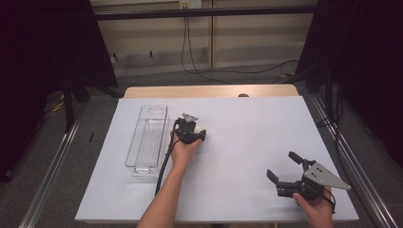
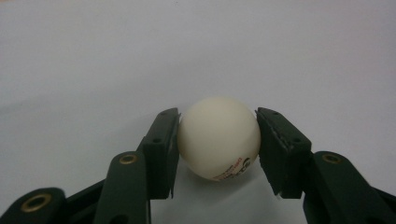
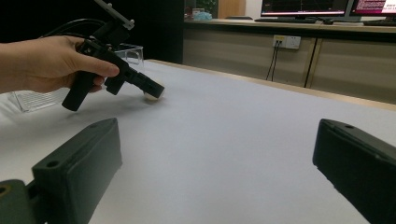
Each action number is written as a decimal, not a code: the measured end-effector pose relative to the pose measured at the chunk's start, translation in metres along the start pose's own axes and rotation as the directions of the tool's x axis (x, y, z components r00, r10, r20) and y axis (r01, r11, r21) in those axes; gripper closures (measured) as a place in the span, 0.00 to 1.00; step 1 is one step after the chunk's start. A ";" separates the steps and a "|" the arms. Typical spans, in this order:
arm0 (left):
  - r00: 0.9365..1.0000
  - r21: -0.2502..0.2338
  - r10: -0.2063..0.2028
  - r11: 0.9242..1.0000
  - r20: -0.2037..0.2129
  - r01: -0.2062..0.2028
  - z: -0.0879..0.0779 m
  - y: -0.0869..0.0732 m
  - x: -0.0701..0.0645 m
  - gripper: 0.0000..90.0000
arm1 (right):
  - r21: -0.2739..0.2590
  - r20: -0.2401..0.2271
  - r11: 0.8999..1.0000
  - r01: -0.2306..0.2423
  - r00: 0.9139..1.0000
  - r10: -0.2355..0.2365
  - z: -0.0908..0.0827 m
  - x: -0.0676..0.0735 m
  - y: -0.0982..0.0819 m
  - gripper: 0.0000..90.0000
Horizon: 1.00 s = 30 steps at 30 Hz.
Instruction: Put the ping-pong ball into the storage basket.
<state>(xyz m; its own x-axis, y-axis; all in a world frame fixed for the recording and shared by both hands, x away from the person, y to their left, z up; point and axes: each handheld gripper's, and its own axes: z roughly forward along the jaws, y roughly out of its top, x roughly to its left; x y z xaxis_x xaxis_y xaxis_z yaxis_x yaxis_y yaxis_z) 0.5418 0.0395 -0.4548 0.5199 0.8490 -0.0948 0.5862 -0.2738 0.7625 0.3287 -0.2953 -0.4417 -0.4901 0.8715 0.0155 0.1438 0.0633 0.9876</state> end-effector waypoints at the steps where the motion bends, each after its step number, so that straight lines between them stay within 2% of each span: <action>1: 1.000 0.005 0.004 1.000 -0.001 -0.004 -0.001 0.000 0.000 0.57 | 0.000 -0.001 1.000 0.000 1.000 0.000 0.000 0.000 0.000 0.01; 5: 1.000 0.015 0.009 1.000 -0.002 -0.009 -0.002 0.001 -0.002 0.57 | 0.000 -0.001 1.000 -0.004 1.000 0.004 0.000 0.000 0.000 0.01; 6: 1.000 0.024 0.025 0.999 0.003 -0.026 -0.004 0.001 -0.001 0.57 | 0.000 -0.005 1.000 -0.007 1.000 0.007 0.000 0.000 0.000 0.01; 8: 1.000 0.023 0.021 1.000 0.011 -0.021 -0.005 0.002 -0.001 0.57 | -0.004 0.002 1.000 -0.014 1.000 0.014 -0.001 0.000 0.000 0.01; 9: 1.000 0.017 0.006 1.000 0.014 -0.006 -0.005 0.002 -0.002 0.57 | -0.004 0.002 1.000 -0.016 1.000 0.016 -0.001 0.000 0.000 0.01; 11: 1.000 0.022 0.010 1.000 0.013 -0.010 -0.007 0.003 -0.002 0.57 | -0.003 0.000 1.000 -0.011 1.000 0.011 -0.001 0.000 0.000 0.01; 12: 1.000 0.006 -0.008 1.000 0.011 0.008 -0.007 0.003 -0.003 0.57 | -0.001 0.000 1.000 -0.013 1.000 0.013 -0.002 0.000 0.000 0.01; 18: 1.000 0.023 -0.005 1.000 0.025 0.005 -0.013 0.005 -0.003 0.57 | -0.004 0.003 1.000 -0.013 1.000 0.013 -0.002 -0.001 0.000 0.01; 19: 0.999 0.003 -0.030 1.000 0.024 0.030 -0.012 0.005 -0.004 0.57 | -0.005 0.006 1.000 -0.013 1.000 0.013 -0.002 -0.001 0.000 0.01; 22: 1.000 0.028 0.004 1.000 0.026 -0.005 -0.016 0.007 -0.002 0.57 | -0.005 0.004 1.000 -0.010 1.000 0.010 -0.002 -0.001 0.000 0.01; 25: 0.999 0.020 -0.012 1.000 0.031 0.011 -0.017 0.007 -0.003 0.57 | -0.002 0.006 1.000 -0.011 1.000 0.011 -0.002 0.000 0.000 0.01; 27: 1.000 0.022 -0.017 1.000 0.019 0.017 -0.019 0.008 -0.004 0.57 | -0.002 0.000 1.000 -0.009 1.000 0.009 -0.002 -0.001 0.000 0.01; 28: 1.000 0.021 -0.015 1.000 0.023 0.014 -0.019 0.008 -0.004 0.57 | -0.002 0.000 1.000 -0.008 1.000 0.008 -0.002 -0.001 0.000 0.01; 29: 1.000 0.037 0.006 0.999 0.026 -0.007 -0.021 0.008 -0.002 0.57 | -0.002 0.002 1.000 -0.008 1.000 0.008 -0.002 -0.001 0.000 0.01; 30: 1.000 0.032 -0.002 0.999 0.028 0.001 -0.021 0.008 -0.003 0.57 | -0.001 0.002 1.000 -0.009 1.000 0.009 -0.002 -0.001 0.000 0.01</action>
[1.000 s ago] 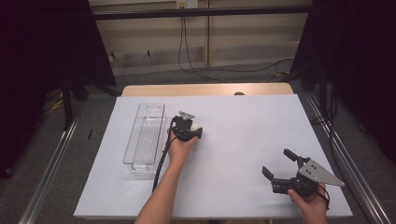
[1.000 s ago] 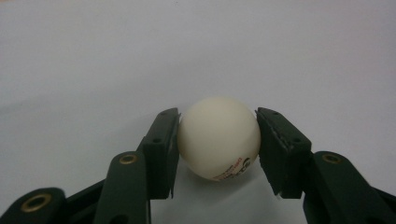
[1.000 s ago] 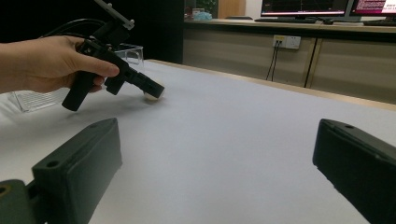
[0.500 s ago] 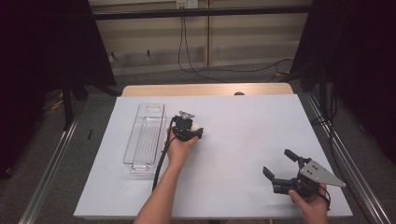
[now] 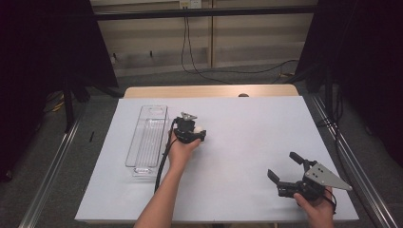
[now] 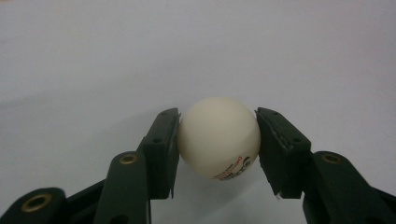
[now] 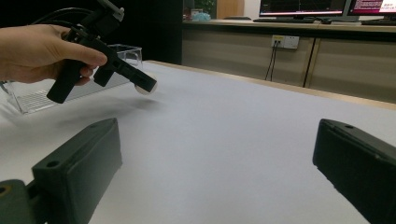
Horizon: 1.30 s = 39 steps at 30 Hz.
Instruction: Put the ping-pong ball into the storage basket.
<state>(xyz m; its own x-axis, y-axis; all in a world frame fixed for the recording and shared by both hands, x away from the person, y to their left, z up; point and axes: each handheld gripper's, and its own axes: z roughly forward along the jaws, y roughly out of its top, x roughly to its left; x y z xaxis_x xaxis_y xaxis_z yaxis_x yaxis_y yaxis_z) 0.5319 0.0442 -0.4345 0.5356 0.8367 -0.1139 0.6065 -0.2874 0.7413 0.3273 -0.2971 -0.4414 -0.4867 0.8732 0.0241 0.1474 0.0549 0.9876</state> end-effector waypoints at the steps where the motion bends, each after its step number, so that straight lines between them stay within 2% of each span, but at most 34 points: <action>1: 1.000 -0.008 -0.015 1.000 0.002 0.015 0.000 0.000 -0.001 0.57 | 0.003 0.000 1.000 -0.003 1.000 0.003 0.000 0.000 0.000 0.01; 3: 1.000 0.003 -0.001 1.000 0.000 0.001 -0.002 0.001 0.000 0.57 | 0.003 0.001 1.000 -0.004 1.000 0.004 0.000 0.000 0.000 0.01; 4: 1.000 -0.017 -0.026 1.000 0.008 0.026 -0.002 0.001 -0.001 0.57 | 0.005 0.000 1.000 -0.001 1.000 0.001 0.000 0.000 -0.001 0.01; 6: 1.000 -0.004 -0.011 1.000 0.015 0.011 -0.005 0.002 0.001 0.57 | 0.007 0.003 1.000 -0.006 1.000 0.006 0.001 0.000 -0.001 0.01; 9: 0.999 -0.012 -0.029 0.999 0.014 0.029 -0.007 0.002 0.000 0.57 | 0.007 0.004 1.000 -0.006 1.000 0.006 0.002 0.000 -0.001 0.01; 10: 1.000 0.001 -0.009 1.000 0.015 0.009 -0.008 0.002 0.001 0.57 | 0.006 0.007 1.000 -0.011 1.000 0.011 0.002 0.000 -0.001 0.01; 12: 1.000 -0.006 -0.017 1.000 0.010 0.017 -0.009 0.002 0.000 0.57 | 0.009 0.004 1.000 -0.006 1.000 0.006 0.002 0.000 -0.001 0.01; 13: 0.999 -0.012 -0.025 1.000 0.021 0.025 -0.009 0.002 -0.001 0.57 | 0.006 0.007 1.000 -0.006 1.000 0.006 0.002 0.000 -0.001 0.01; 15: 1.000 -0.012 -0.023 1.000 0.015 0.023 -0.011 0.003 -0.001 0.57 | 0.007 0.007 1.000 -0.005 1.000 0.005 0.002 0.000 -0.001 0.01; 16: 1.000 0.000 -0.005 1.000 0.022 0.005 -0.013 0.003 0.000 0.57 | 0.007 0.006 1.000 -0.004 1.000 0.004 0.002 0.000 -0.001 0.01; 17: 0.999 -0.017 -0.021 1.000 0.025 0.021 -0.012 0.003 -0.001 0.57 | 0.008 0.005 1.000 -0.006 1.000 0.006 0.002 0.000 -0.001 0.01; 18: 1.000 -0.004 -0.003 1.000 0.026 0.003 -0.014 0.004 0.000 0.57 | 0.009 0.007 1.000 -0.006 1.000 0.006 0.002 0.000 -0.002 0.01; 19: 0.999 -0.016 -0.020 1.000 0.026 0.020 -0.014 0.004 -0.001 0.57 | 0.009 0.007 1.000 -0.006 1.000 0.006 0.002 0.000 -0.002 0.01; 21: 1.000 -0.006 -0.002 1.000 0.029 0.002 -0.017 0.004 0.000 0.57 | 0.009 0.003 1.000 -0.011 1.000 0.011 0.001 0.000 -0.002 0.01; 22: 0.999 -0.010 -0.019 1.000 0.029 0.019 -0.017 0.005 -0.001 0.57 | 0.006 0.010 1.000 -0.011 1.000 0.011 0.001 0.000 -0.002 0.01; 25: 1.000 -0.001 -0.002 1.000 0.027 0.002 -0.020 0.006 -0.001 0.57 | 0.008 0.011 1.000 -0.014 1.000 0.014 0.000 0.000 -0.002 0.01; 26: 0.999 -0.012 -0.016 1.000 0.031 0.017 -0.020 0.006 -0.002 0.57 | 0.007 0.010 1.000 -0.011 1.000 0.011 0.000 -0.001 -0.002 0.01; 30: 0.999 -0.008 -0.009 1.000 0.034 0.009 -0.022 0.006 -0.002 0.57 | 0.010 0.007 1.000 -0.008 1.000 0.008 -0.001 -0.001 -0.002 0.01; 32: 0.999 -0.010 -0.021 1.000 0.036 0.022 -0.024 0.006 -0.002 0.57 | 0.008 0.010 1.000 -0.012 1.000 0.012 0.000 -0.001 -0.002 0.01; 34: 0.999 0.004 -0.008 1.000 0.034 0.008 -0.026 0.007 0.000 0.57 | 0.008 0.010 1.000 -0.013 1.000 0.013 0.000 -0.001 -0.002 0.01; 36: 0.999 -0.004 -0.022 1.000 0.035 0.022 -0.027 0.007 0.000 0.57 | 0.009 0.010 1.000 -0.014 1.000 0.014 0.000 0.000 -0.002 0.01; 37: 1.000 0.008 -0.005 1.000 0.030 0.004 -0.029 0.007 0.002 0.57 | 0.008 0.011 1.000 -0.015 1.000 0.015 0.000 0.000 -0.002 0.01; 39: 0.999 -0.006 -0.022 1.000 0.037 0.023 -0.030 0.007 0.001 0.57 | 0.005 0.009 1.000 -0.015 1.000 0.015 0.000 -0.001 -0.002 0.01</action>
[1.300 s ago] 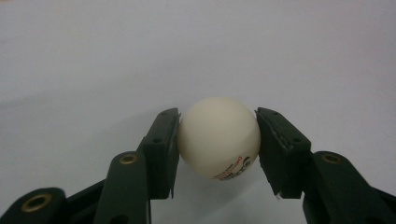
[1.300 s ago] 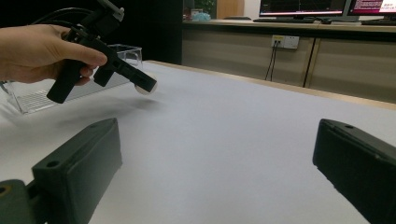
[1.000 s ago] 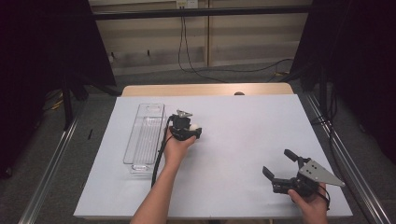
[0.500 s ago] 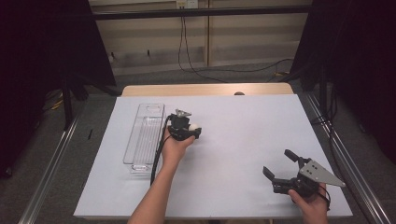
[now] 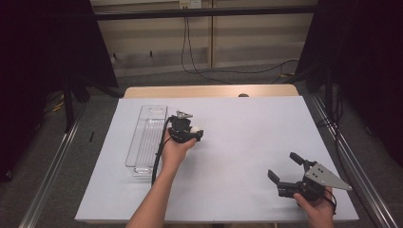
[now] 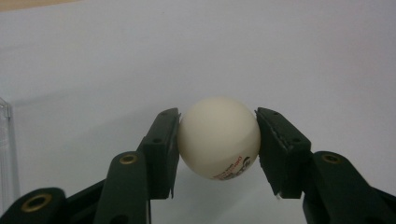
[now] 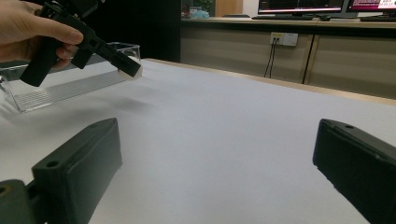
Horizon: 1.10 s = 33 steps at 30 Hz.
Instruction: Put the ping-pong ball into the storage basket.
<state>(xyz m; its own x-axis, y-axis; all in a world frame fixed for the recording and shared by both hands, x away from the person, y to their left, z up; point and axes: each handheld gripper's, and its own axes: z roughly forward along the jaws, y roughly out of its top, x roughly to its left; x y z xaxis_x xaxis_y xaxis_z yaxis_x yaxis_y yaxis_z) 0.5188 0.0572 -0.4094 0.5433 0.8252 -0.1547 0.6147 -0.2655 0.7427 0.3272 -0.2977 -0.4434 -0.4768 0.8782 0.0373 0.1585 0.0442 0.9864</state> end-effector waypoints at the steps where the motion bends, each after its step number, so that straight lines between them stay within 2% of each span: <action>1: 1.000 0.014 0.020 1.000 0.003 -0.020 -0.002 0.000 0.002 0.57 | 0.000 -0.001 1.000 -0.001 1.000 0.001 0.000 0.000 0.000 0.01; 4: 1.000 0.006 0.000 1.000 -0.002 0.000 -0.004 0.001 0.001 0.57 | 0.002 -0.003 1.000 0.001 1.000 -0.001 0.000 0.000 0.000 0.01; 6: 1.000 0.015 0.014 1.000 -0.003 -0.014 -0.006 0.001 0.002 0.57 | 0.003 0.002 1.000 0.000 1.000 0.000 0.000 0.000 0.000 0.01; 8: 1.000 0.013 0.009 1.000 0.011 -0.009 -0.007 0.002 0.002 0.57 | 0.004 -0.002 1.000 0.002 1.000 -0.002 0.000 0.000 0.000 0.01; 9: 1.000 0.023 0.024 0.999 0.011 -0.024 -0.008 0.002 0.003 0.57 | 0.004 -0.002 1.000 0.001 1.000 -0.001 0.000 0.000 0.000 0.01; 10: 1.000 0.011 0.002 1.000 0.006 -0.002 -0.008 0.002 0.001 0.57 | 0.004 -0.001 1.000 0.002 1.000 -0.002 0.000 0.000 0.000 0.01; 12: 1.000 0.012 0.000 1.000 0.005 0.000 -0.009 0.002 0.001 0.57 | 0.004 -0.001 1.000 0.002 1.000 -0.002 0.000 0.000 0.000 0.01; 14: 1.000 0.028 0.017 0.999 0.006 -0.017 -0.011 0.003 0.002 0.57 | 0.002 0.000 1.000 0.001 1.000 -0.001 0.000 0.000 0.000 0.01; 18: 1.000 0.027 0.014 1.000 0.026 -0.014 -0.014 0.004 0.002 0.57 | 0.002 0.001 1.000 0.000 1.000 0.000 0.000 0.000 0.000 0.01; 21: 0.999 0.022 -0.009 1.000 0.031 0.009 -0.015 0.005 0.001 0.57 | 0.002 -0.001 1.000 0.000 1.000 0.000 0.000 0.000 0.000 0.01; 23: 1.000 0.035 0.014 0.999 0.021 -0.014 -0.018 0.006 0.003 0.57 | 0.001 -0.002 1.000 0.001 1.000 -0.001 0.000 0.000 0.000 0.01; 24: 1.000 0.040 0.012 0.999 0.023 -0.013 -0.019 0.006 0.003 0.57 | 0.003 0.000 1.000 0.000 1.000 0.000 0.000 0.000 0.000 0.01; 25: 1.000 0.023 -0.008 1.000 0.028 0.007 -0.018 0.006 0.002 0.57 | 0.002 0.000 1.000 0.000 1.000 0.000 0.000 0.000 0.000 0.01; 28: 1.000 0.040 0.006 0.999 0.026 -0.007 -0.021 0.007 0.003 0.57 | 0.002 0.000 1.000 0.001 1.000 -0.001 0.000 0.000 0.000 0.01; 30: 1.000 0.033 0.007 0.999 0.028 -0.008 -0.022 0.007 0.003 0.57 | 0.002 -0.001 1.000 0.001 1.000 -0.001 0.000 0.000 0.000 0.01; 31: 0.999 0.049 0.019 0.999 0.034 -0.020 -0.023 0.007 0.004 0.57 | 0.003 -0.001 1.000 -0.001 1.000 0.001 0.000 0.000 0.000 0.01; 32: 0.999 0.029 -0.007 1.000 0.040 0.006 -0.023 0.007 0.002 0.57 | 0.003 -0.001 1.000 -0.001 1.000 0.001 0.000 0.000 0.000 0.01; 33: 0.999 0.028 -0.008 1.000 0.044 0.007 -0.023 0.007 0.002 0.57 | 0.001 -0.003 1.000 -0.001 1.000 0.001 0.000 0.000 0.000 0.01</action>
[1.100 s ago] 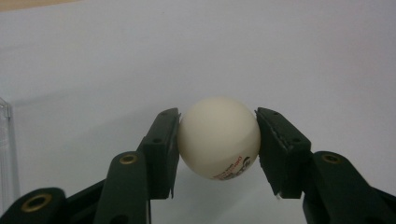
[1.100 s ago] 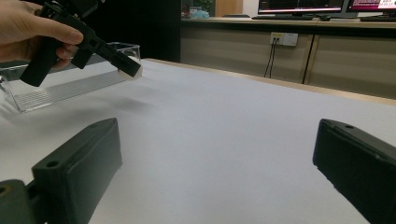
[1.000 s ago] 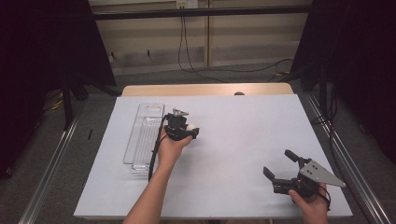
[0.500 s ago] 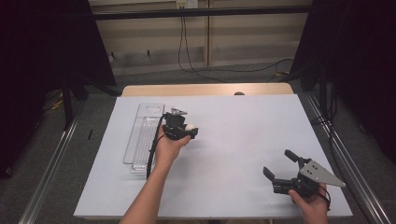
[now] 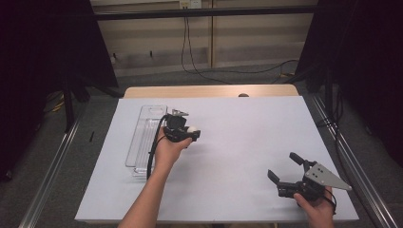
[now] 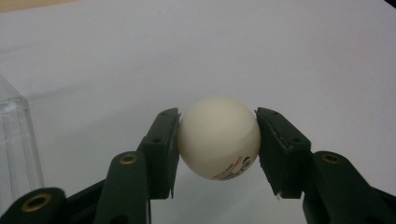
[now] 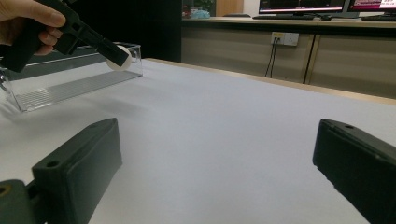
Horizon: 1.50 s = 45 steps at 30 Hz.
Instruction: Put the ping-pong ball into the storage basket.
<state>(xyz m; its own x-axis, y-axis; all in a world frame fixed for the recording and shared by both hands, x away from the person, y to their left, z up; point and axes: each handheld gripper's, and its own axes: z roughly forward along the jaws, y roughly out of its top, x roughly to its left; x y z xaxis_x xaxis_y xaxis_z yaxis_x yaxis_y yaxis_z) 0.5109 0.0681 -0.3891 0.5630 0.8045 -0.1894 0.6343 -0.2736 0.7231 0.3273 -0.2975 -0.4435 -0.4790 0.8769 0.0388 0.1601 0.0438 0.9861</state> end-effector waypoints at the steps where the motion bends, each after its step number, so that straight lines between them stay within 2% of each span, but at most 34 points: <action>1: 1.000 0.008 0.004 1.000 -0.005 -0.004 -0.001 0.001 0.000 0.57 | 0.000 0.001 1.000 0.000 1.000 0.000 0.000 0.000 0.000 0.01; 2: 1.000 0.008 0.009 1.000 -0.004 -0.009 -0.001 0.001 0.000 0.57 | 0.000 0.001 1.000 0.000 1.000 0.000 0.000 0.000 0.000 0.01; 3: 0.999 0.019 0.033 0.999 0.003 -0.033 -0.003 0.001 0.002 0.57 | 0.000 0.001 1.000 0.000 1.000 0.000 0.000 0.000 0.000 0.01; 5: 1.000 0.015 0.017 1.000 0.012 -0.018 -0.004 0.002 0.000 0.57 | 0.000 0.000 1.000 0.000 1.000 0.000 0.000 0.000 0.000 0.01; 6: 0.999 0.022 0.032 0.999 0.012 -0.032 -0.005 0.002 0.001 0.57 | 0.001 0.002 1.000 0.001 1.000 -0.001 0.000 0.000 0.000 0.01; 7: 1.000 0.005 0.010 1.000 0.013 -0.010 -0.004 0.001 0.000 0.57 | -0.001 0.000 1.000 0.000 1.000 0.000 0.000 0.000 0.000 0.01; 8: 1.000 0.011 0.005 1.000 0.009 -0.005 -0.005 0.001 0.000 0.57 | 0.000 0.001 1.000 -0.001 1.000 0.001 0.000 0.000 0.000 0.01; 10: 0.999 0.029 0.036 0.999 0.010 -0.036 -0.007 0.001 0.002 0.57 | -0.001 0.001 1.000 0.000 1.000 0.000 0.000 0.000 0.000 0.01; 13: 1.000 0.007 0.012 1.000 0.017 -0.012 -0.007 0.001 0.000 0.57 | -0.002 0.000 1.000 0.001 1.000 -0.001 0.000 0.000 0.000 0.01; 14: 1.000 0.014 0.012 1.000 0.017 -0.012 -0.008 0.001 0.000 0.57 | -0.001 -0.002 1.000 0.001 1.000 -0.001 0.000 0.000 0.000 0.01; 15: 0.999 0.031 0.036 0.999 0.021 -0.036 -0.009 0.001 0.002 0.57 | 0.001 -0.005 1.000 0.007 1.000 -0.007 -0.001 0.000 0.000 0.01; 18: 0.999 0.034 0.040 0.999 0.016 -0.040 -0.010 0.001 0.003 0.57 | -0.001 -0.005 1.000 0.007 1.000 -0.007 0.000 -0.001 0.000 0.01; 19: 1.000 0.020 0.016 1.000 0.018 -0.017 -0.010 0.001 0.002 0.57 | 0.000 -0.005 1.000 0.003 1.000 -0.003 -0.001 0.000 0.000 0.01; 20: 1.000 0.014 0.013 1.000 0.018 -0.013 -0.010 0.000 0.002 0.57 | 0.002 -0.008 1.000 0.005 1.000 -0.005 -0.001 -0.001 0.000 0.01; 21: 0.999 0.035 0.044 0.998 0.018 -0.045 -0.012 0.001 0.004 0.57 | 0.003 -0.008 1.000 0.004 1.000 -0.004 -0.001 0.000 0.000 0.01; 24: 1.000 0.017 0.018 1.000 0.019 -0.018 -0.013 0.001 0.004 0.57 | -0.001 -0.005 1.000 0.004 1.000 -0.004 -0.001 -0.001 0.000 0.01; 26: 0.999 0.037 0.038 0.999 0.012 -0.038 -0.015 0.001 0.006 0.57 | 0.001 -0.004 1.000 0.001 1.000 -0.001 -0.001 0.000 0.000 0.01; 28: 0.999 0.029 0.028 0.999 0.015 -0.028 -0.016 0.002 0.005 0.57 | 0.002 -0.008 1.000 0.004 1.000 -0.004 -0.001 -0.001 0.000 0.01; 29: 0.999 0.037 0.046 0.998 0.011 -0.047 -0.017 0.002 0.006 0.57 | 0.002 -0.010 1.000 0.005 1.000 -0.005 -0.001 -0.001 0.000 0.01; 33: 1.000 0.015 0.015 1.000 0.013 -0.015 -0.017 0.002 0.004 0.57 | -0.001 -0.007 1.000 0.007 1.000 -0.007 -0.001 -0.001 0.000 0.01; 36: 0.999 0.034 0.044 0.998 0.021 -0.045 -0.021 0.004 0.007 0.57 | 0.001 -0.007 1.000 0.010 1.000 -0.010 -0.001 -0.001 0.001 0.01; 39: 0.999 0.036 0.042 0.998 0.020 -0.042 -0.023 0.004 0.008 0.57 | -0.001 -0.002 1.000 0.002 1.000 -0.002 -0.001 -0.001 0.001 0.01; 41: 0.999 0.031 0.037 0.999 -0.001 -0.037 -0.023 0.005 0.007 0.57 | -0.001 -0.002 1.000 0.002 1.000 -0.002 -0.001 -0.001 0.001 0.01; 42: 0.999 0.032 0.039 0.999 0.002 -0.039 -0.023 0.005 0.008 0.57 | 0.000 -0.003 1.000 0.002 1.000 -0.002 -0.001 -0.001 0.001 0.01; 43: 0.998 0.047 0.060 0.997 0.001 -0.060 -0.025 0.005 0.010 0.57 | 0.002 -0.009 1.000 0.004 1.000 -0.004 -0.001 -0.001 0.001 0.01; 45: 0.998 0.042 0.057 0.998 0.001 -0.057 -0.025 0.005 0.012 0.57 | 0.000 -0.010 1.000 0.006 1.000 -0.006 -0.001 -0.001 0.001 0.01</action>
<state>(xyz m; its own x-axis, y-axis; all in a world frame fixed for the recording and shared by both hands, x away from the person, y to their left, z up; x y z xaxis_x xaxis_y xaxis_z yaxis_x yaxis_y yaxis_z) 0.5072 0.0894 -0.3707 0.5983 0.7874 -0.1486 0.6230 -0.3405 0.7042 0.3271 -0.2985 -0.4428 -0.4887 0.8718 0.0342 0.1575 0.0496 0.9863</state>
